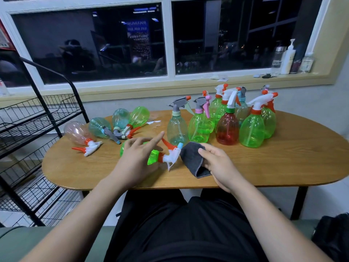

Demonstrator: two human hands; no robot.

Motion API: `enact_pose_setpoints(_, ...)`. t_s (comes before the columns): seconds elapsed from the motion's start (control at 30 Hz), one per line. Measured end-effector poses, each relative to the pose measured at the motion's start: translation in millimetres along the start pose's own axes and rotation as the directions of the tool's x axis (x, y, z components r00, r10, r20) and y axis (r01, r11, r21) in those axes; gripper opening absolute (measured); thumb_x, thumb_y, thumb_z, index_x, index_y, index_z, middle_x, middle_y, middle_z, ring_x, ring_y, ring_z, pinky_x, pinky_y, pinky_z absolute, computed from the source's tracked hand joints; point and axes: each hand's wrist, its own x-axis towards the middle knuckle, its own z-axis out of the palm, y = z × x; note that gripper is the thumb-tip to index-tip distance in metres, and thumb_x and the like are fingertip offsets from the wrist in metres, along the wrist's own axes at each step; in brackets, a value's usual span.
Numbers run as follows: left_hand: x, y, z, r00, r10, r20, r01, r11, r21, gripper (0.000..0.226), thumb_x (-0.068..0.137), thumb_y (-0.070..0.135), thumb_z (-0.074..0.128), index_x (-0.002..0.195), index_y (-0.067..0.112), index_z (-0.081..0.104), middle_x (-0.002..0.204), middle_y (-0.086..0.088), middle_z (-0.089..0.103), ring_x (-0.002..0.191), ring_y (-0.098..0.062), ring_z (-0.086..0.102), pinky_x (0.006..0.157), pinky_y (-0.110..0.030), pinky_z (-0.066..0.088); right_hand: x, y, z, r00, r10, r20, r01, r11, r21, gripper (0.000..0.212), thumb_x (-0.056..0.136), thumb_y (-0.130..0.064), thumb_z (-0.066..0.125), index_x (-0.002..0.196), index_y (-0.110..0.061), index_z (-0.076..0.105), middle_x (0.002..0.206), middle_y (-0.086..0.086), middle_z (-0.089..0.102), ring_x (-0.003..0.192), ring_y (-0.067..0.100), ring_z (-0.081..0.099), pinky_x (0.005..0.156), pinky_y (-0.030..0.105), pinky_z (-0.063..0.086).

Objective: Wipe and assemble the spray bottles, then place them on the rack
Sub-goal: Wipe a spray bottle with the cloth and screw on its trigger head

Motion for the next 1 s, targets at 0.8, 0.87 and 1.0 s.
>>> enact_pose_setpoints(0.8,1.9,4.4,12.9,0.777,-0.593,-0.212,0.465,0.766,-0.444,0.080,0.080,0.061,0.083,0.140,0.016,0.056,0.138,-0.002,0.061,0.130,-0.018,0.056,0.101,-0.027,0.041,0.3,-29.2,3.4,0.925,-0.044,-0.377,0.101,0.986,0.132,0.028,0.115,-0.026,0.048,0.109,-0.020,0.075,0.108,0.004,0.080,0.110,0.025,0.074,0.097,0.045,0.058)
enact_pose_setpoints(0.87,0.1,8.5,11.2,0.780,-0.591,-0.208,0.453,0.762,-0.463,0.071,0.084,0.057,0.082,0.139,0.018,0.060,0.138,0.003,0.065,0.127,-0.012,0.058,0.101,-0.024,0.041,2.8,-32.2,9.7,0.932,-0.152,-0.329,0.174,0.984,0.037,0.027,0.114,-0.029,0.048,0.115,-0.025,0.075,0.117,0.004,0.078,0.117,0.025,0.072,0.105,0.051,0.057)
enact_pose_setpoints(1.0,-5.6,14.8,12.4,0.822,-0.539,-0.185,0.397,0.774,-0.494,0.060,0.088,0.054,0.080,0.138,0.026,0.064,0.138,0.012,0.065,0.125,-0.005,0.058,0.103,-0.026,0.045,3.7,-25.6,25.7,0.935,-0.343,-0.088,0.281,0.870,-0.405,0.029,0.115,-0.033,0.044,0.128,-0.033,0.070,0.117,-0.009,0.075,0.112,0.013,0.069,0.100,0.047,0.056)
